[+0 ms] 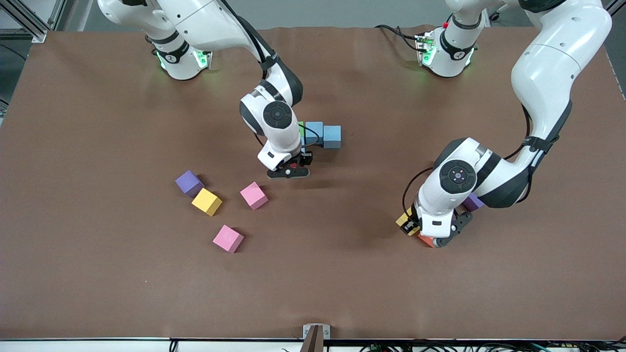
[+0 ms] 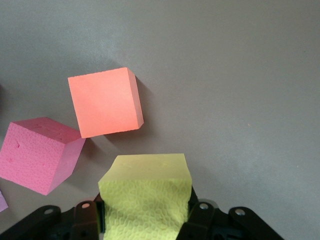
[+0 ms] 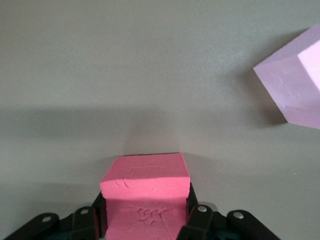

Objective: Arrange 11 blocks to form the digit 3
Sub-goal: 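Lower the red cube beside the blue cube and open the right gripper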

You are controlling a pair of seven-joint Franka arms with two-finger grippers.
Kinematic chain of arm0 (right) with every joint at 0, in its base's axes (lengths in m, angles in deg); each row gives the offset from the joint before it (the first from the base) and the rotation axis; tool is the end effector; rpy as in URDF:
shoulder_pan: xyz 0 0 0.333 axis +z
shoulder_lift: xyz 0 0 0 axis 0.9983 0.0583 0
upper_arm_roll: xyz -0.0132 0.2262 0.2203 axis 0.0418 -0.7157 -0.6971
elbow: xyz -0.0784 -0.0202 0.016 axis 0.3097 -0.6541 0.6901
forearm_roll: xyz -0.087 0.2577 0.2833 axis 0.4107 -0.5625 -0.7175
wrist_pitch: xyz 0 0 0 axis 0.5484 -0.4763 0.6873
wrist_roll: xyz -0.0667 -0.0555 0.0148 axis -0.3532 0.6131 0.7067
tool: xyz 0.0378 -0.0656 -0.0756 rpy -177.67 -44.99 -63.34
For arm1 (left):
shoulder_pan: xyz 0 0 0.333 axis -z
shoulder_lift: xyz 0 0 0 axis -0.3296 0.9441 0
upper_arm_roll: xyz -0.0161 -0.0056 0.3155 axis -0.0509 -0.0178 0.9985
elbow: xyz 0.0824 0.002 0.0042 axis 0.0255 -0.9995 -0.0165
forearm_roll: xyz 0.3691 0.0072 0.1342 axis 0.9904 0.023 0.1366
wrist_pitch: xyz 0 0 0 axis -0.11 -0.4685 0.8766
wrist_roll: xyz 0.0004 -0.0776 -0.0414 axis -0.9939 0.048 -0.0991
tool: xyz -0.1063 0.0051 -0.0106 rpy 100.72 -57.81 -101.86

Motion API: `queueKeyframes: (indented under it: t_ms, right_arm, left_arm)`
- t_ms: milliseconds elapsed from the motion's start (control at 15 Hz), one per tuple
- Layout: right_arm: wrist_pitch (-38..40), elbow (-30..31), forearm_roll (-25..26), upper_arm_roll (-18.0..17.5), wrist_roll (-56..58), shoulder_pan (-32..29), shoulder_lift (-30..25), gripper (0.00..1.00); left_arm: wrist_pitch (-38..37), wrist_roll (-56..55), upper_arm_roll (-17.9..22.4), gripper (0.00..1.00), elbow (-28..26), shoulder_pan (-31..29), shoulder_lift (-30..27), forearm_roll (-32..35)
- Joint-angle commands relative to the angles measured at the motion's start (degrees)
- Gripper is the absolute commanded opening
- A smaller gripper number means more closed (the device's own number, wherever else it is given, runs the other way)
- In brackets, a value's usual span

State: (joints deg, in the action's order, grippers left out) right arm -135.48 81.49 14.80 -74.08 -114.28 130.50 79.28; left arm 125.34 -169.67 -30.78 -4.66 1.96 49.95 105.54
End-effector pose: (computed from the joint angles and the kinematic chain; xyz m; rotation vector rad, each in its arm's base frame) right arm 0.4721 0.4507 0.2166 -3.1009 -0.0432 -0.0121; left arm 0.6548 -0.2429 0.2780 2.9469 1.0683 0.1056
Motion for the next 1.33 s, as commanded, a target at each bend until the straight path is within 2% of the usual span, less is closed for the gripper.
queueKeyframes:
  t_ms: [0,1264]
  right_arm:
    - [-1.60,2.39,-0.85,0.25,-1.33,0.63,-2.10,0.04]
    - [-0.89,2.22,-0.85,0.34,-2.47,1.77,-1.49,0.05]
  left_arm:
    - [-1.03,0.02,0.16,0.41,0.36,0.50,-0.54,-0.59]
    - [-1.12,0.02,0.16,0.41,0.45,0.41,-0.71,-0.59]
